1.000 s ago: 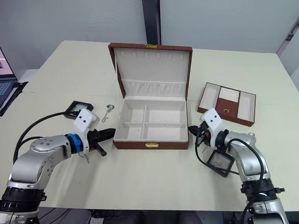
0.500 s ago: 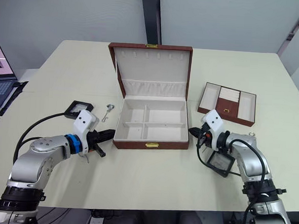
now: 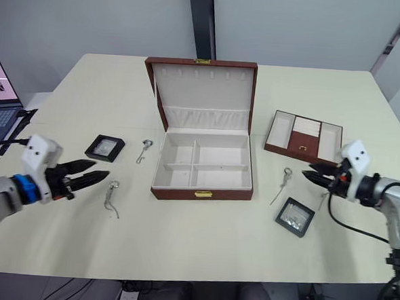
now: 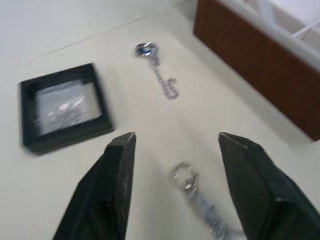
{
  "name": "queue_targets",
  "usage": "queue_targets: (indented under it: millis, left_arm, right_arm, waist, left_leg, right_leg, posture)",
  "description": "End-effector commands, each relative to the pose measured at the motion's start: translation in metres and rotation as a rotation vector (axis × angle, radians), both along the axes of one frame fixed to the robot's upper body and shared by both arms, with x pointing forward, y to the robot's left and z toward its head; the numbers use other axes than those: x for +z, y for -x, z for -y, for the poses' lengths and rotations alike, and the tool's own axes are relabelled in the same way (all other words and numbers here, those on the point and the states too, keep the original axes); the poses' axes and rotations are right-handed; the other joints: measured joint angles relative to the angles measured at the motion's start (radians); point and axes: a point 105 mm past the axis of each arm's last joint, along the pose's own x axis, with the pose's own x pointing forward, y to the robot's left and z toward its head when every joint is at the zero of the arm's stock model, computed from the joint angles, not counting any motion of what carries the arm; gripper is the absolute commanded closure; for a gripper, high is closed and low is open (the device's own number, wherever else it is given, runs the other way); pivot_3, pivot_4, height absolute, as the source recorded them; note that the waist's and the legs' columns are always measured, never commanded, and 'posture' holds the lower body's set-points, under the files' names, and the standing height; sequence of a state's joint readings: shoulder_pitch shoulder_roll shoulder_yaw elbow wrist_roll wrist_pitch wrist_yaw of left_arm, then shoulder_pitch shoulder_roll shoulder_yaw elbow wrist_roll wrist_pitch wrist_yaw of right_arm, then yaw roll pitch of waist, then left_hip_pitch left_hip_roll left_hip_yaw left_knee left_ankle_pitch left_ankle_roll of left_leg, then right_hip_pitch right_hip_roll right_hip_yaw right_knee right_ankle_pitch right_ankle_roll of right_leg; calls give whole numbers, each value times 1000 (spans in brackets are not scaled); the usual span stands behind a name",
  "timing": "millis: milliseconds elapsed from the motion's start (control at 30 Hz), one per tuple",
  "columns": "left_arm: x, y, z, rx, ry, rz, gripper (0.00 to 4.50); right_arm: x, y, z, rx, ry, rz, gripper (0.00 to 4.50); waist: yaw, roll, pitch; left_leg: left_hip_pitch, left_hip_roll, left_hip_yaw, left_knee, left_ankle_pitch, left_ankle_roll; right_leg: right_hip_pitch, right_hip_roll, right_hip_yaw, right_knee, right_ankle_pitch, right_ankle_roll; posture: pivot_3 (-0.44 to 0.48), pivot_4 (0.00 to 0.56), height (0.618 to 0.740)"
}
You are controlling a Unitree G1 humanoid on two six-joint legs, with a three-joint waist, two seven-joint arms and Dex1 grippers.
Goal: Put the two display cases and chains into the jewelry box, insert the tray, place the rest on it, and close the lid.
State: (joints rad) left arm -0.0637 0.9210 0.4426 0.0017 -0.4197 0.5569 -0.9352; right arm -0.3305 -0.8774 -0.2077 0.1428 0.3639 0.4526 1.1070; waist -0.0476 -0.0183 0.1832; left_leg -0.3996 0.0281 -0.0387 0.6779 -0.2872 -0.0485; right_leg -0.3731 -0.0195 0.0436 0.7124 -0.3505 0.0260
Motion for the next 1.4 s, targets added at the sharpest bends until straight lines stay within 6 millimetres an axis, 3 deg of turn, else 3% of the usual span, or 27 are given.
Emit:
queue_targets:
  millis: [33,133,200,433,867,1400]
  left_arm:
    - [25,13,-29,55,-76,50,782]
    - [21,29,-52,95,-136,-3,4]
    - [19,38,-62,111,-149,-27,0]
    - [20,50,-83,146,-190,-60,0]
    - [16,42,-79,129,-188,-55,0]
    - [13,37,-76,111,-186,-44,0]
  right_arm:
    - [19,6,25,-8,37,36,1621]
    - [14,13,44,-19,83,-8,716]
    - [10,18,52,-21,108,-41,31]
    - [2,23,69,-39,172,-80,31]
    - [-6,30,81,-54,219,-124,31]
    - [-5,28,78,-45,210,-112,31]
  waist:
    - [-2,0,0]
    - [-3,0,0]
    - [-3,1,0]
    - [-4,1,0]
    - [-6,1,1]
    - [-6,1,1]
  left_leg:
    - [0,0,0,0,0,0]
    - [0,0,1,0,0,0]
    - [1,0,1,-1,0,0]
    - [1,0,1,-1,0,0]
    - [1,0,1,-1,0,0]
    - [1,0,2,-1,0,0]
  right_leg:
    - [0,0,0,0,0,0]
    - [0,0,0,0,0,0]
    - [0,0,0,0,0,0]
    - [0,0,0,0,0,0]
    - [0,0,1,0,0,0]
    - [0,0,1,0,0,0]
  posture:
    - [0,150,740]
    - [0,150,740]
    - [0,150,740]
    - [0,150,740]
    - [0,150,740]
    - [0,150,740]
